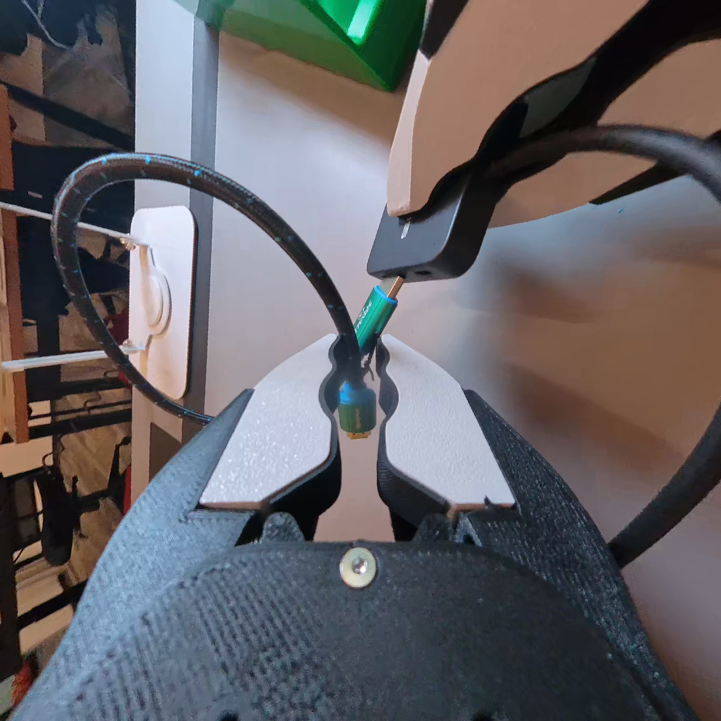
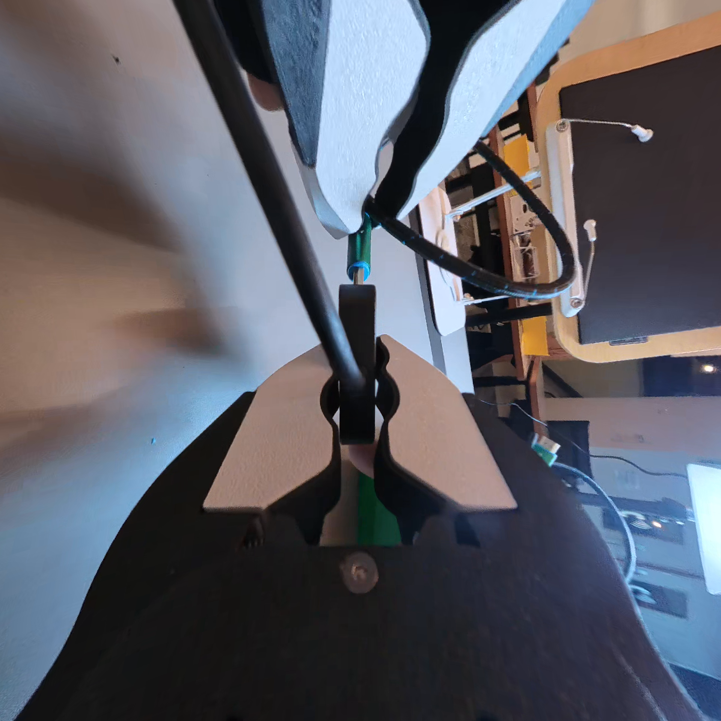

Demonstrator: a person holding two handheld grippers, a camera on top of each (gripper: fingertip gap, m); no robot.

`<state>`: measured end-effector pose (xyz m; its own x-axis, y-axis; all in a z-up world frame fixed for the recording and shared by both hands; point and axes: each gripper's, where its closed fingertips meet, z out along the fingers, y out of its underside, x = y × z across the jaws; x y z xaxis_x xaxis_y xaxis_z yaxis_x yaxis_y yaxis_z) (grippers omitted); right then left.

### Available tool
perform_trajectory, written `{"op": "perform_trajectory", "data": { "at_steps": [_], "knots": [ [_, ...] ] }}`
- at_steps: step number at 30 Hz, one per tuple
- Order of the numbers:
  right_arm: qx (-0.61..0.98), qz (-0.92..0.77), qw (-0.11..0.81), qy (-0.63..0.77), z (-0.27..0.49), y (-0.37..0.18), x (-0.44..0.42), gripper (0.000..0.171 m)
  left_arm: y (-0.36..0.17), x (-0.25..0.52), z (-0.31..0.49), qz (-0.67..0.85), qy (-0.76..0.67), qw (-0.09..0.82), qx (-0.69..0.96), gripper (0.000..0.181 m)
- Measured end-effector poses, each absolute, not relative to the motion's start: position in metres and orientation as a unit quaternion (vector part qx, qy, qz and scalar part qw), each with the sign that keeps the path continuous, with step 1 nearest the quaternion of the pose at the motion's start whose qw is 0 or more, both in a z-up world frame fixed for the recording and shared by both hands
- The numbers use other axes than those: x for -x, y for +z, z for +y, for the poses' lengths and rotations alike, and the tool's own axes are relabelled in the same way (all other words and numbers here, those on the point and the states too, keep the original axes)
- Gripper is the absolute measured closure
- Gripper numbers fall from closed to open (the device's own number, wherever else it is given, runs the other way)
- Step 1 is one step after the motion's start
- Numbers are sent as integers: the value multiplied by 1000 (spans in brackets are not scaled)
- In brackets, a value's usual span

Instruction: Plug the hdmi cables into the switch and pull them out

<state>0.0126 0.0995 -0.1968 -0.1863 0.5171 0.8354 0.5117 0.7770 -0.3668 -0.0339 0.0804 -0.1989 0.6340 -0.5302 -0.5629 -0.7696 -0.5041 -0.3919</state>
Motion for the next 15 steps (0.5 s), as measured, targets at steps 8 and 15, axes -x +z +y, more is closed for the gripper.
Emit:
{"op": "perform_trajectory", "data": {
  "at_steps": [8, 15],
  "knots": [
    [312, -774, 551, -13, 83, -196, -10, 157, -209, 32, 77, 392, 157, 311, 851, 166],
    [273, -782, 536, 167, 73, -187, -24, 158, -197, 10, 65, 421, 56, 352, 834, 168]
  ]
}}
